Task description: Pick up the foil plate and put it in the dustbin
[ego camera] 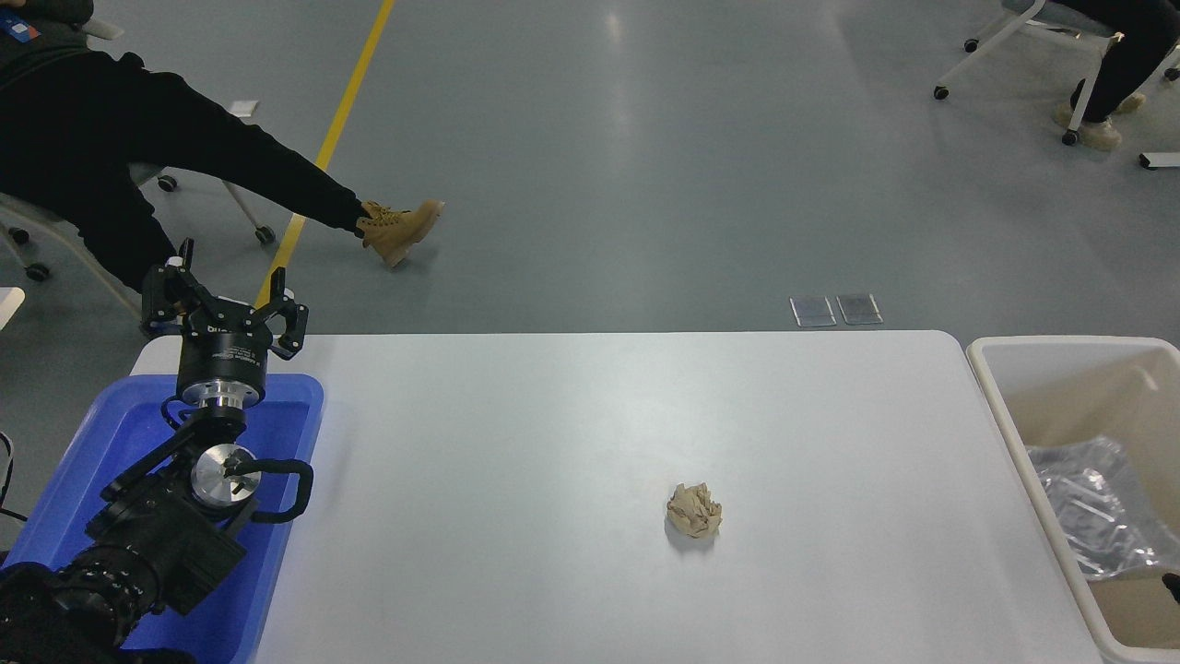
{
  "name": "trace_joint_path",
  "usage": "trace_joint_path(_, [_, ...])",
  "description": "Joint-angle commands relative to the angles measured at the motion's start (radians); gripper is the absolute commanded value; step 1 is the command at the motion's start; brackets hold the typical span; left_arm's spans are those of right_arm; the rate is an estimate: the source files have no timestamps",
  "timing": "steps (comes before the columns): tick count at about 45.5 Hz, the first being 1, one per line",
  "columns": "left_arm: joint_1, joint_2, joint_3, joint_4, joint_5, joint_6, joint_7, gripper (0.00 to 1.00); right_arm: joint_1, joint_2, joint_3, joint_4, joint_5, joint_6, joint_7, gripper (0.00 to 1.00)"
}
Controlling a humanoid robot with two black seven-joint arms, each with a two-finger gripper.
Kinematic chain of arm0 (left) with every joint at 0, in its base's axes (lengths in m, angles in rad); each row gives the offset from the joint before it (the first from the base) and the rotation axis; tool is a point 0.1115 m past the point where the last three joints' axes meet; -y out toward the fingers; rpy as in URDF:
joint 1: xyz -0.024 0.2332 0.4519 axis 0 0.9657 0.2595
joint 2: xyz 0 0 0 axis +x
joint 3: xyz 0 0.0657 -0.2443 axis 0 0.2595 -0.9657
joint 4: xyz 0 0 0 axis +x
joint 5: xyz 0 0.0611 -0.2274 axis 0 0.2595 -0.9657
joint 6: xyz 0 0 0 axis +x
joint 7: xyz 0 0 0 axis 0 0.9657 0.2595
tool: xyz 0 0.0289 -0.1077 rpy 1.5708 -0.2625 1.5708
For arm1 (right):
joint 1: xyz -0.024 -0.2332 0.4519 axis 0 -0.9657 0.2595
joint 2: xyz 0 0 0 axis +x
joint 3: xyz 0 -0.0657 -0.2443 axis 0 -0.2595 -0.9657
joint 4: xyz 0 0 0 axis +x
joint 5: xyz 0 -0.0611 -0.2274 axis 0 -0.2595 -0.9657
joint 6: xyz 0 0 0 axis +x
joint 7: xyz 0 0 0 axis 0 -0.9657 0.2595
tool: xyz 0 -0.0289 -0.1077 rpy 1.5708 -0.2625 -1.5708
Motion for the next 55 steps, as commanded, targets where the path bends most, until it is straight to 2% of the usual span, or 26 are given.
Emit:
trace_joint_path(1, [0.000, 0.001, 0.000, 0.000, 0.000, 0.000, 0.000, 0.99, 0.080, -0.041, -0.015, -0.002, -0.004, 0.055, 0.000, 1.00])
trace_joint_path(7, [0.000, 0.001, 0.000, 0.000, 0.000, 0.000, 0.000, 0.99, 0.135, -0.105, -0.075, 0.017, -0.006, 0.108, 0.000, 1.00])
trace_joint_path(14, [0.000, 0.001, 0.000, 0.000, 0.002, -0.002, 0.000, 0.99, 0.259, -0.103, -0.138, 0.048, -0.029, 0.174, -0.006, 1.00])
trace_joint_path(26, [0.000, 0.001, 0.000, 0.000, 0.002, -0.002, 0.000, 0.99, 0.526, -0.107, -0.333, 0.154, -0.088, 0.180, -0.011, 1.00])
trace_joint_path(31, [0.000, 0.001, 0.000, 0.000, 0.002, -0.002, 0.000, 0.99, 0.619, -0.160, -0.408, 0.336, -0.147, 0.165, -0.011, 1.00])
trace_joint_path(37, [0.000, 0.001, 0.000, 0.000, 0.002, -0.002, 0.000, 0.99, 0.762, -0.275, -0.507, 0.670, -0.217, 0.131, -0.011, 1.00])
trace_joint_path(41, [0.000, 0.001, 0.000, 0.000, 0.002, -0.002, 0.000, 0.99, 0.877, -0.311, -0.619, 0.861, -0.269, 0.101, -0.011, 1.00])
trace_joint_path(55, [0.000, 0.001, 0.000, 0.000, 0.002, -0.002, 0.000, 0.99, 1.305, -0.269, -0.974, 1.299, -0.277, 0.096, -0.006, 1.00])
